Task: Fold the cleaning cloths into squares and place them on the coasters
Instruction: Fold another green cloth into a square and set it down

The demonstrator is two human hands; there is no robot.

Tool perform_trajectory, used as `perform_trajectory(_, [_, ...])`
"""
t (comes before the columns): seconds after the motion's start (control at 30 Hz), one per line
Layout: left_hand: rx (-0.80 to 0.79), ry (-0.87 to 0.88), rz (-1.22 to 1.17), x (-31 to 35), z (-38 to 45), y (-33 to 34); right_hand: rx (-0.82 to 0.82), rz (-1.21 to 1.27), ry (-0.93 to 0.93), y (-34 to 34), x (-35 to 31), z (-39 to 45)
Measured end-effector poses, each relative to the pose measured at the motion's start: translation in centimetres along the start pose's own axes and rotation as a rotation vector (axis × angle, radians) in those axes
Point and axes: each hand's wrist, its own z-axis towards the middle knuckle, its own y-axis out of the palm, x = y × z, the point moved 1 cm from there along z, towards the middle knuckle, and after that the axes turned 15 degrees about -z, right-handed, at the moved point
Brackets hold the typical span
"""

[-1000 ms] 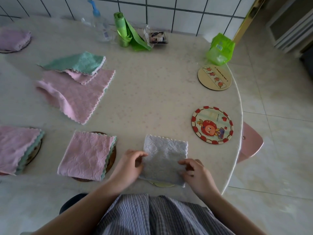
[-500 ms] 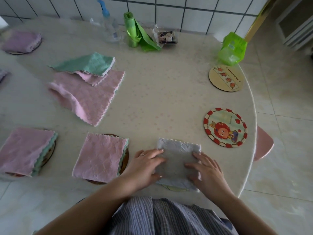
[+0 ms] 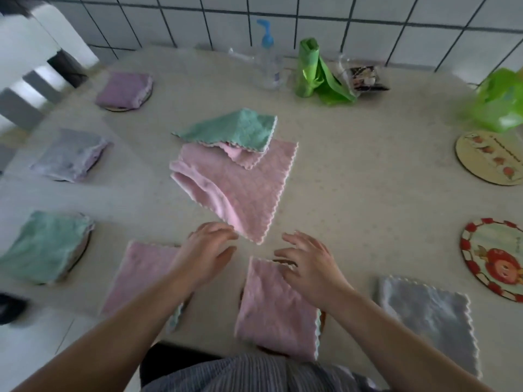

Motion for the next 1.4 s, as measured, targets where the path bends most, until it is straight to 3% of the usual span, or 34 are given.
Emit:
perform_trajectory(0.1, [-0.11, -0.031, 0.191, -3.3, 0.4, -1.5, -0.107, -0.067, -0.021, 1.8, -3.0, 3.2])
perform_trajectory(0.23, [-0.189, 0.02, 0.277, -6.4, 1.8, -2.4, -0.182, -0.156, 0.011, 3.1, -4.8, 4.9])
perform_trajectory(0.4, [-0.216, 0.088, 0.276, -8.0, 3.9, -2.8, -0.097, -0.247, 0.052, 3.4, -5.0, 5.3])
perform_trajectory(0.57, [-0.187, 0.022, 0.308, -9.9, 5.6, -3.9, -0.075, -0.257, 0.112, 3.0, -5.2, 5.8])
perform_trajectory(0.7, [-0.054, 0.088, 0.261, -10.0, 6.2, -5.4, 0.032, -0.169, 0.181, 1.2, -4.5, 5.9])
perform_trajectory(0.9, [0.256, 0.121, -0.088, -6.5, 7.4, -9.5, 0.41, -0.048, 0.225, -3.5, -3.3, 6.5])
perform_trajectory(1.1, [0.47, 0.341, -0.142, -1.0, 8.1, -13.7, 0.785, 0.088, 0.128, -9.8, -2.9, 6.8])
perform_trajectory(1.4, [0.667, 0.312, -0.16, 8.9, 6.5, -15.6, 0.958, 0.024, 0.018, -19.7, 2.6, 2.1])
